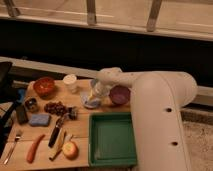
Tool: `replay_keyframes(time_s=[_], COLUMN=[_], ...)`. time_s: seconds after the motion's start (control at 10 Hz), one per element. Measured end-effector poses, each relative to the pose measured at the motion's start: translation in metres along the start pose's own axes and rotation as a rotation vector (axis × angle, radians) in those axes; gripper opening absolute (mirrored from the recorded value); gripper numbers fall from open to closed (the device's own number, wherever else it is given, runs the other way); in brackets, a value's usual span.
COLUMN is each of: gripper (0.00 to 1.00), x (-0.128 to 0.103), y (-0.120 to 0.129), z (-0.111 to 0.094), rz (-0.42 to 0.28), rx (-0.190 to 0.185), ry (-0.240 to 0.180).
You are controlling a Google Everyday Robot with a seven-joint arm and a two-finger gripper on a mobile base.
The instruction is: Wipe purple bowl with towel
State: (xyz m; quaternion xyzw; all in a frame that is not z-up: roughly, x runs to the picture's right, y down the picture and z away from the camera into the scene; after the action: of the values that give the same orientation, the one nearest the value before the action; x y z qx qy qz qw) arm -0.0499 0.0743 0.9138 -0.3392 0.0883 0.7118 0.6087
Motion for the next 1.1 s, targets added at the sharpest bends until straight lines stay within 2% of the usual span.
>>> replay_keyframes(time_s=[0.1,0.3,0.5,0.8,1.1], gripper=[0.38,0.16,0.01,0.00,0.00], x=[0.001,0.003,0.006,0.006,-0.007], y=[0.002,0.006,0.004,0.001,0.006], z=[0.002,0.004,0.002,-0.007,-0.053], rz=[-0.004,-0.009,-0.008,-0.012,-0.031], rx=[-0.006,-0.013,-0.012,0.014,0.081], ry=[0.002,0.010,0.012,-0.001,-0.073])
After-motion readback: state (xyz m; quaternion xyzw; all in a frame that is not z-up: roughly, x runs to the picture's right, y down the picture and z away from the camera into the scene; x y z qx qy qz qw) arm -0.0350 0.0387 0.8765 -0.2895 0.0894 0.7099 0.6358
